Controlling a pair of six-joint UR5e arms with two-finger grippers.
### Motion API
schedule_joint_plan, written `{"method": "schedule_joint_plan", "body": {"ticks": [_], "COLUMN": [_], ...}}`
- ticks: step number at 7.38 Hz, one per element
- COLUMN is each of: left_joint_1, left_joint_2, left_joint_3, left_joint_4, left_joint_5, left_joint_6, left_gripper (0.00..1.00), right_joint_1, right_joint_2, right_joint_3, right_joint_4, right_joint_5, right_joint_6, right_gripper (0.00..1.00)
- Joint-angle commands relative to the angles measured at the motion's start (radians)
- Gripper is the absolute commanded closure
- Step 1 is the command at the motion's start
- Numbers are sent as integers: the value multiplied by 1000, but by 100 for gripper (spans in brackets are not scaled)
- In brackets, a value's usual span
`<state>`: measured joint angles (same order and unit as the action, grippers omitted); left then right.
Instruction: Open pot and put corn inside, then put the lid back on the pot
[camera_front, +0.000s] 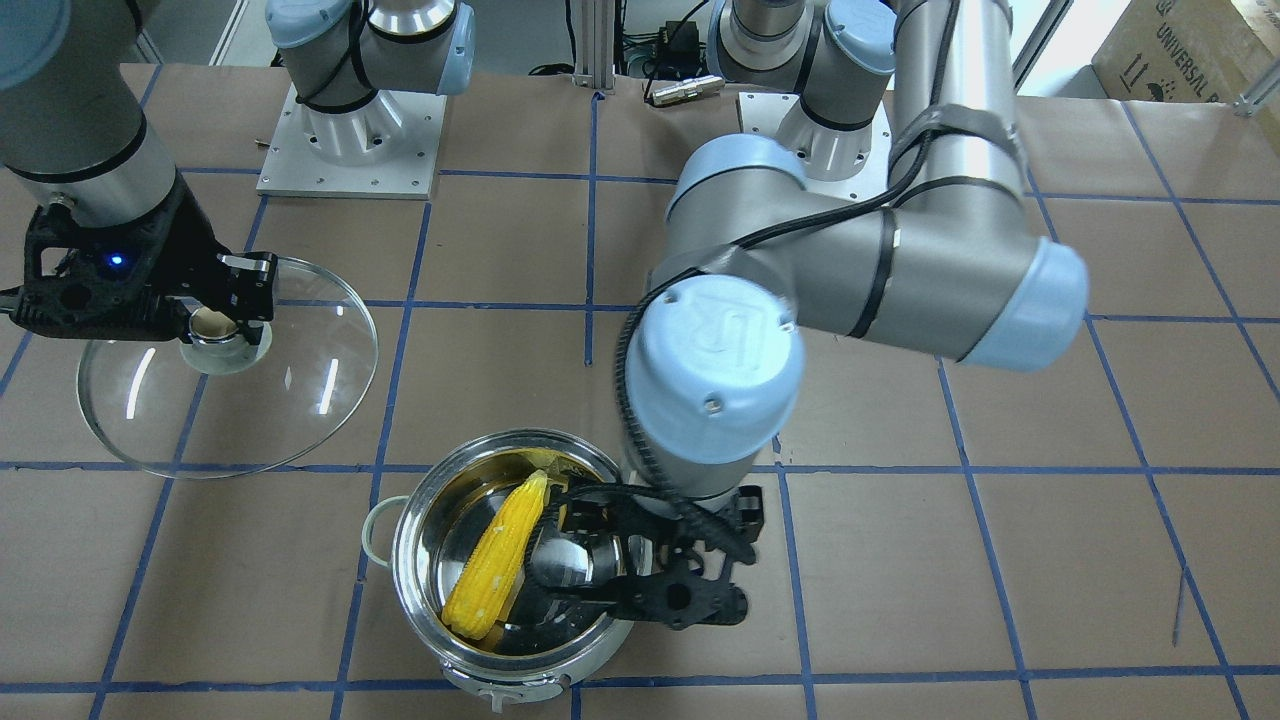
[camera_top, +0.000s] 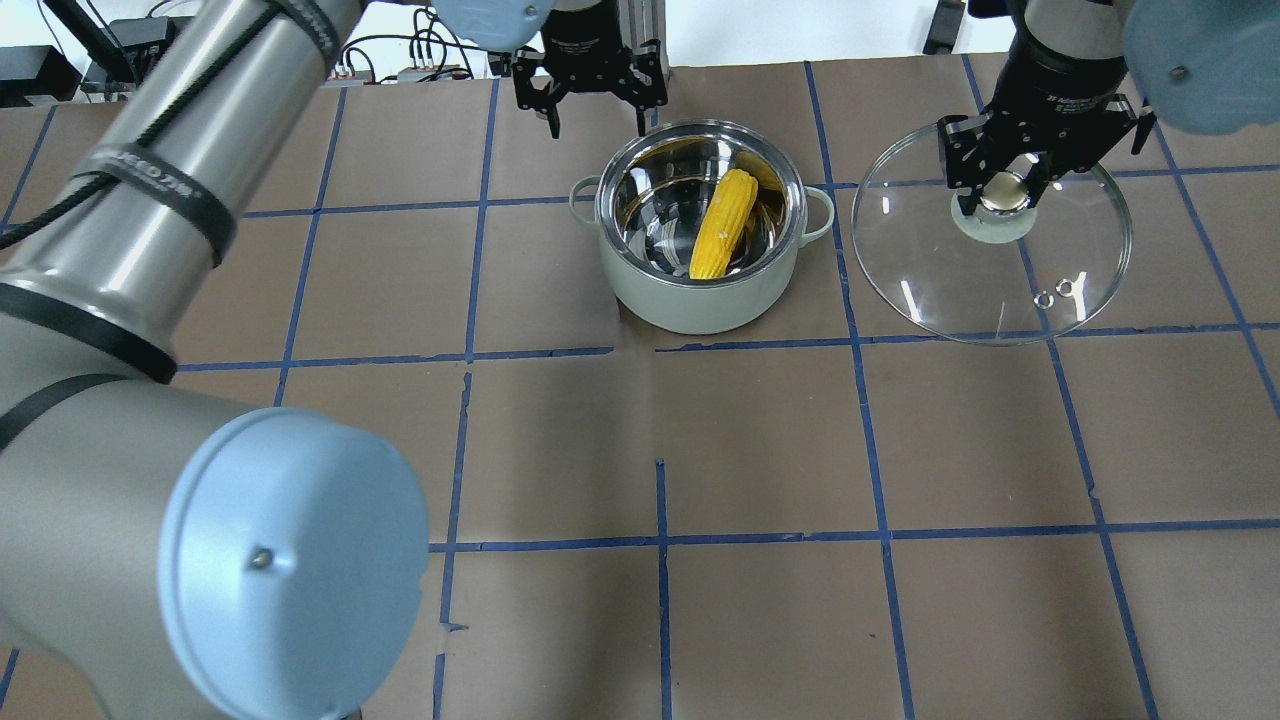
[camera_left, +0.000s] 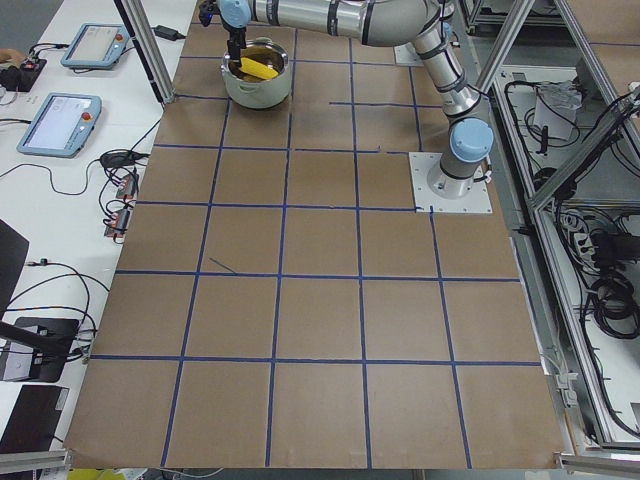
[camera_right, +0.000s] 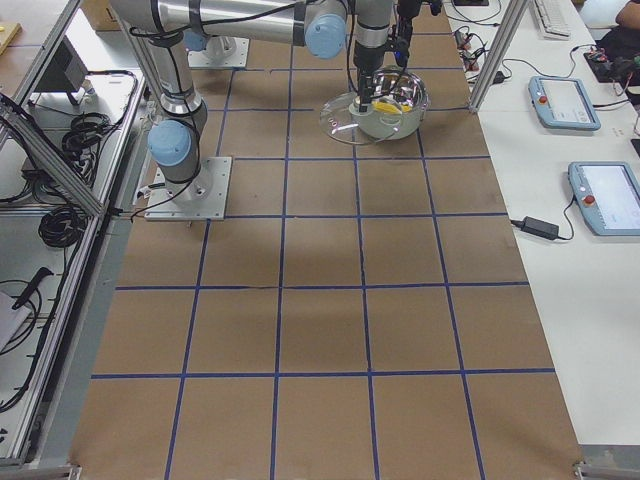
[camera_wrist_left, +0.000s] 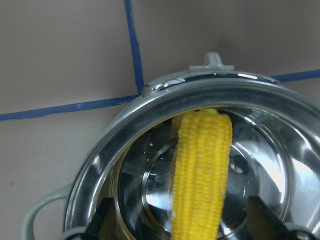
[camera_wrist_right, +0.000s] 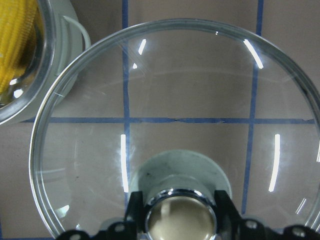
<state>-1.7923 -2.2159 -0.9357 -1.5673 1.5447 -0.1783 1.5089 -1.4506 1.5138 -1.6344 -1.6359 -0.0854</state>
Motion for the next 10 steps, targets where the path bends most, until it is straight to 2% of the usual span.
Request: {"method": "schedule_joint_plan", "body": {"ticks": [1, 4, 5, 6, 8, 10], "left_joint_1": [111, 270, 284, 289, 280, 275], "left_joint_2": [222, 566, 641, 686, 668, 635], "left_joint_3": [-212, -527, -575, -589, -589, -522], "left_joint_4": [-10, -30, -51, -87, -59, -49], "left_joint_5": [-2, 2, 50, 90, 77, 71], "left_joint_6": [69, 241, 246, 264, 258, 252], "left_gripper": [0, 0, 0, 0, 0, 0], "right_joint_1": [100, 203, 241, 267, 316, 324], "right_joint_2": [28, 131, 178, 232, 368, 453], "right_joint_3": [-68, -147, -183, -238, -378, -463], "right_joint_4": [1, 7, 4, 5, 28, 31], "right_joint_5": [38, 59, 80, 93, 105, 128], "right_joint_6": [111, 145, 147, 148, 148, 148], "right_gripper": [60, 60, 60, 60, 60, 61]}}
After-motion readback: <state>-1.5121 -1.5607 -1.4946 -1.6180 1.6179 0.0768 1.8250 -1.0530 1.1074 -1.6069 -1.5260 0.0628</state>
